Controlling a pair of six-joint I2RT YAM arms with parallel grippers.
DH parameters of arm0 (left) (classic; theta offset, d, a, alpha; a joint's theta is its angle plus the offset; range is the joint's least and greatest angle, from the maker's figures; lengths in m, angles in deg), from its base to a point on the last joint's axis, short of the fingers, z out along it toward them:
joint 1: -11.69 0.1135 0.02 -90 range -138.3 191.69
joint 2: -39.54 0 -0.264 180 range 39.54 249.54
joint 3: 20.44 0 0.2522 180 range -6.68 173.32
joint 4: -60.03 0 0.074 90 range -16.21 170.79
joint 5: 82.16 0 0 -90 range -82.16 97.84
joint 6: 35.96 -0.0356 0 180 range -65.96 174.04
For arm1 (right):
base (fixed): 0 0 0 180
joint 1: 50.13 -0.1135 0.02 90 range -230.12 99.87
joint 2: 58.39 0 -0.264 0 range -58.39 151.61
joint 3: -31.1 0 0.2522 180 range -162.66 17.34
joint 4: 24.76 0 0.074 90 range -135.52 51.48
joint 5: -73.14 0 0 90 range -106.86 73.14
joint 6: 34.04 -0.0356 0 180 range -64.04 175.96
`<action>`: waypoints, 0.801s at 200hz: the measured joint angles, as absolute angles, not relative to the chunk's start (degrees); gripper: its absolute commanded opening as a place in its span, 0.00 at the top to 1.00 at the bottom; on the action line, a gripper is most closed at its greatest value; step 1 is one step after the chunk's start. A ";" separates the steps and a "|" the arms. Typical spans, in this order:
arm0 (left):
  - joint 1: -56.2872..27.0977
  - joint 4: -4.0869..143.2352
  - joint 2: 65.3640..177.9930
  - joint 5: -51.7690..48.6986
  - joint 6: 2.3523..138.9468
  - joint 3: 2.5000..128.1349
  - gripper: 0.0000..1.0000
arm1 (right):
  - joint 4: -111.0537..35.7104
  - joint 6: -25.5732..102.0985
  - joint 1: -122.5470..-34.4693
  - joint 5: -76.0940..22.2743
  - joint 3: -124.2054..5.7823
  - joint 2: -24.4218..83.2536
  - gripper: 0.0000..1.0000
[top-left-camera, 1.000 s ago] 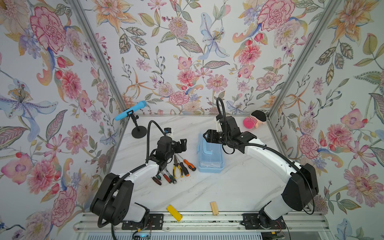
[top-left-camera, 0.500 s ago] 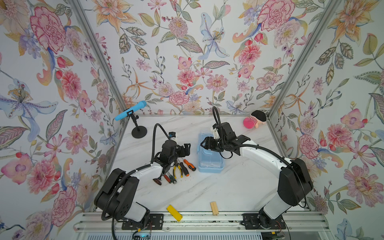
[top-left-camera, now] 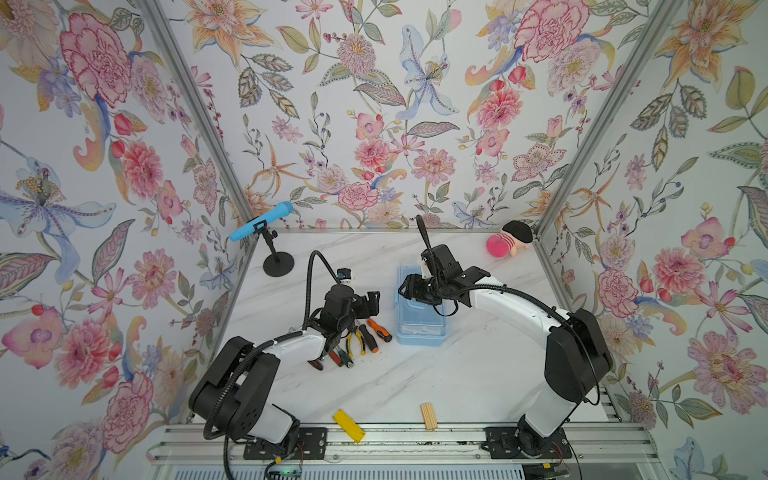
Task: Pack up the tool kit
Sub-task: 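Reach the right gripper to the box handle while the left gripper approaches the box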
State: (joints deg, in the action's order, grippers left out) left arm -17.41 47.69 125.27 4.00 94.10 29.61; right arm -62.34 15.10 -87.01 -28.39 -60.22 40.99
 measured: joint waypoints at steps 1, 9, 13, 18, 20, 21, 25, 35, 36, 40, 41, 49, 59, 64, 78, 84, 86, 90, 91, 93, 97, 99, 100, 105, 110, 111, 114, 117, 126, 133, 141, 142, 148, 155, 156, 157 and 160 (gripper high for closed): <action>-17.43 47.64 125.36 4.00 94.10 29.61 0.08 | -62.34 15.10 -87.01 -28.41 -60.24 41.01 0.37; -17.45 47.45 125.84 4.00 94.01 29.61 0.08 | -62.01 14.86 -87.01 -28.54 -60.28 41.23 0.37; -17.47 47.36 126.08 4.00 93.96 29.61 0.08 | -61.70 14.75 -87.01 -28.69 -60.28 41.27 0.37; -17.50 47.12 126.49 3.98 93.94 29.63 0.08 | -61.37 14.71 -86.94 -29.02 -60.28 41.38 0.36; -17.52 47.10 126.60 3.98 93.92 29.63 0.08 | -61.29 14.71 -86.86 -29.15 -60.28 41.40 0.36; -17.54 47.10 126.73 3.98 93.92 29.63 0.08 | -61.18 14.71 -86.81 -29.22 -60.28 41.42 0.36; -17.54 47.10 127.08 3.96 93.92 29.72 0.08 | -60.76 14.73 -86.70 -29.74 -60.17 41.49 0.36; -17.58 46.90 127.85 3.93 93.90 29.83 0.08 | -59.54 14.71 -86.40 -30.75 -59.74 41.60 0.36; -17.58 46.88 127.96 3.93 93.90 29.83 0.08 | -59.43 14.69 -86.37 -30.83 -59.69 41.60 0.36; -17.58 46.53 128.29 3.91 93.88 29.89 0.08 | -58.95 14.69 -86.20 -31.34 -59.39 41.60 0.36; -17.58 46.46 128.46 3.89 93.88 29.96 0.08 | -58.84 14.69 -86.11 -31.56 -59.30 41.60 0.36; -17.58 46.24 129.49 3.74 93.75 30.40 0.08 | -57.94 14.60 -85.61 -32.76 -58.78 41.58 0.36; -17.58 46.02 131.00 3.65 93.66 31.05 0.08 | -56.08 14.49 -84.89 -34.53 -57.94 41.58 0.36; -17.58 46.00 131.61 3.58 93.57 31.42 0.08 | -55.12 14.34 -84.47 -35.45 -57.49 41.58 0.36; -17.58 45.83 132.70 3.48 93.48 32.10 0.08 | -52.30 13.75 -83.34 -38.13 -56.13 41.51 0.36; -17.58 45.81 133.05 3.45 93.48 32.47 0.08 | -50.93 13.40 -82.92 -39.32 -55.34 41.34 0.36; -17.58 45.78 133.09 3.43 93.48 32.56 0.08 | -50.49 13.24 -82.79 -39.73 -55.06 41.27 0.36; -17.58 45.74 133.27 3.39 93.48 32.82 0.08 | -49.40 12.89 -82.46 -40.65 -54.40 41.14 0.36; -17.58 45.74 133.31 3.37 93.48 32.87 0.08 | -49.22 12.83 -82.42 -40.78 -54.29 41.12 0.36; -17.58 45.70 133.33 3.32 93.48 33.00 0.08 | -48.74 12.67 -82.27 -41.19 -53.99 41.03 0.36; -17.58 45.63 133.44 3.30 93.48 33.22 0.08 | -47.58 12.28 -81.94 -42.13 -53.31 40.83 0.36; -17.58 45.63 133.51 3.26 93.48 33.41 0.08 | -47.08 12.08 -81.76 -42.57 -53.01 40.75 0.36; -17.58 45.61 133.55 3.26 93.46 33.52 0.08 | -46.90 12.04 -81.72 -42.72 -52.90 40.70 0.36; -17.58 45.59 133.68 3.17 93.46 33.87 0.08 | -45.53 11.56 -81.30 -43.77 -52.02 40.46 0.36; -17.58 45.59 133.82 3.06 93.44 34.35 0.08 | -44.26 11.23 -80.93 -44.85 -51.23 40.20 0.36; -17.58 45.59 133.86 3.06 93.42 34.42 0.08 | -44.02 11.10 -80.87 -45.00 -51.10 40.18 0.36; -17.58 45.59 133.90 2.97 93.40 34.68 0.08 | -43.10 10.86 -80.60 -45.68 -50.54 40.03 0.37; -17.60 45.57 133.99 2.82 93.29 34.99 0.08 | -42.36 10.60 -80.39 -46.31 -50.10 39.89 0.37; -17.63 45.59 134.17 2.43 93.02 35.75 0.08 | -39.91 9.72 -79.69 -48.08 -48.74 39.63 0.37; -17.65 45.59 134.25 2.21 92.87 36.28 0.08 | -37.96 8.94 -79.14 -49.61 -47.76 39.52 0.37; -17.69 45.52 134.45 2.05 92.65 36.87 0.08 | -35.93 8.06 -78.57 -51.29 -46.82 39.52 0.37; -17.71 45.52 134.47 2.05 92.61 36.91 0.08 | -35.78 8.00 -78.53 -51.47 -46.75 39.52 0.37; -17.78 45.52 134.73 1.99 92.41 37.37 0.08 | -34.18 7.25 -78.07 -52.78 -46.05 39.52 0.37; -17.91 45.54 134.97 1.97 92.37 37.76 0.08 | -32.43 6.53 -77.65 -54.09 -45.29 39.54 0.37; -17.93 45.54 135.04 1.97 92.37 37.83 0.08 | -32.28 6.45 -77.63 -54.20 -45.20 39.54 0.37; -17.95 45.52 135.06 1.97 92.35 37.87 0.08 | -31.95 6.29 -77.57 -54.46 -45.09 39.54 0.37; -18.00 45.61 135.17 1.95 92.33 38.05 0.08 | -31.45 6.10 -77.39 -54.90 -44.85 39.57 0.37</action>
State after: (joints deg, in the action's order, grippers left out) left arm -18.00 45.61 135.17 1.95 92.33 38.05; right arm -31.45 6.10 -77.39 -54.90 -44.85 39.57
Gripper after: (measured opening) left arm 0.918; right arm 0.629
